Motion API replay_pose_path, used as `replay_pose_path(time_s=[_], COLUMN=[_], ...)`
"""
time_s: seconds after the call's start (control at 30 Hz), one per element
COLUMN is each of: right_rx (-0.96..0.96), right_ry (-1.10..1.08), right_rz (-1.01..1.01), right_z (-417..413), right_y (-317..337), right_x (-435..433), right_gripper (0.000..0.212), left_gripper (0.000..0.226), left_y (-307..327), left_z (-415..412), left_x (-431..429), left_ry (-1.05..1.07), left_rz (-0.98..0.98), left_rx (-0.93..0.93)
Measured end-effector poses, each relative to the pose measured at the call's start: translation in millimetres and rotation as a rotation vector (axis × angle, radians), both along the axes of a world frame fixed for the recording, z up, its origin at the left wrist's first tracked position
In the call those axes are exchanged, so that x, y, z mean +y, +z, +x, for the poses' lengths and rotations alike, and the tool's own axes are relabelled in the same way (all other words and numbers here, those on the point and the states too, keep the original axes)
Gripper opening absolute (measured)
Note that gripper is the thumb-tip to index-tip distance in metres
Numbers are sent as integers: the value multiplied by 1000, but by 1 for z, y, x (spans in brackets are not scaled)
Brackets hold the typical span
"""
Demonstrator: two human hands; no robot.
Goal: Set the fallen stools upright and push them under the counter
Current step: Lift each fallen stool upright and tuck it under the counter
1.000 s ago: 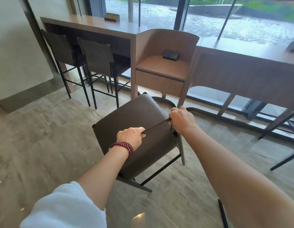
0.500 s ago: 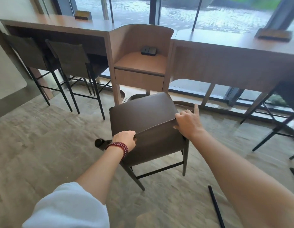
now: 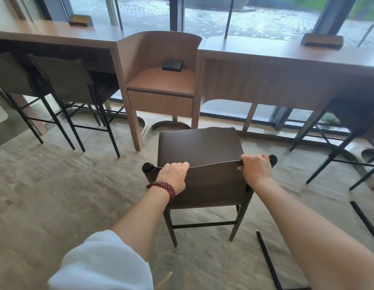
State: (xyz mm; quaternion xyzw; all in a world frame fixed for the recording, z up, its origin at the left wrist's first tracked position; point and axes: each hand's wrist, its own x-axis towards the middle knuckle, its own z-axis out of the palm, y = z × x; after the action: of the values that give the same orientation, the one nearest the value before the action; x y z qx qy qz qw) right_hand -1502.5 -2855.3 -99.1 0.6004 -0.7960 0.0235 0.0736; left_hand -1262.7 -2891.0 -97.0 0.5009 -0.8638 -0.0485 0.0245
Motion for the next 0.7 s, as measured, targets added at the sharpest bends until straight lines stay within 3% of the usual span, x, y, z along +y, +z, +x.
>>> replay_pose_path(time_s=[0.47,0.7], right_rx=[3,-16], right_ry=[-256,-230], right_rz=[33,-33], right_z=[-47,-55], right_y=[-14,-22], right_x=[37,45], right_gripper=[19,23], left_gripper=[34,34], left_y=[-4,-15], left_z=[-65,-65], left_x=[-12,-16], left_ry=[-173,-239], left_rz=[50,20], left_rx=[-29,-23])
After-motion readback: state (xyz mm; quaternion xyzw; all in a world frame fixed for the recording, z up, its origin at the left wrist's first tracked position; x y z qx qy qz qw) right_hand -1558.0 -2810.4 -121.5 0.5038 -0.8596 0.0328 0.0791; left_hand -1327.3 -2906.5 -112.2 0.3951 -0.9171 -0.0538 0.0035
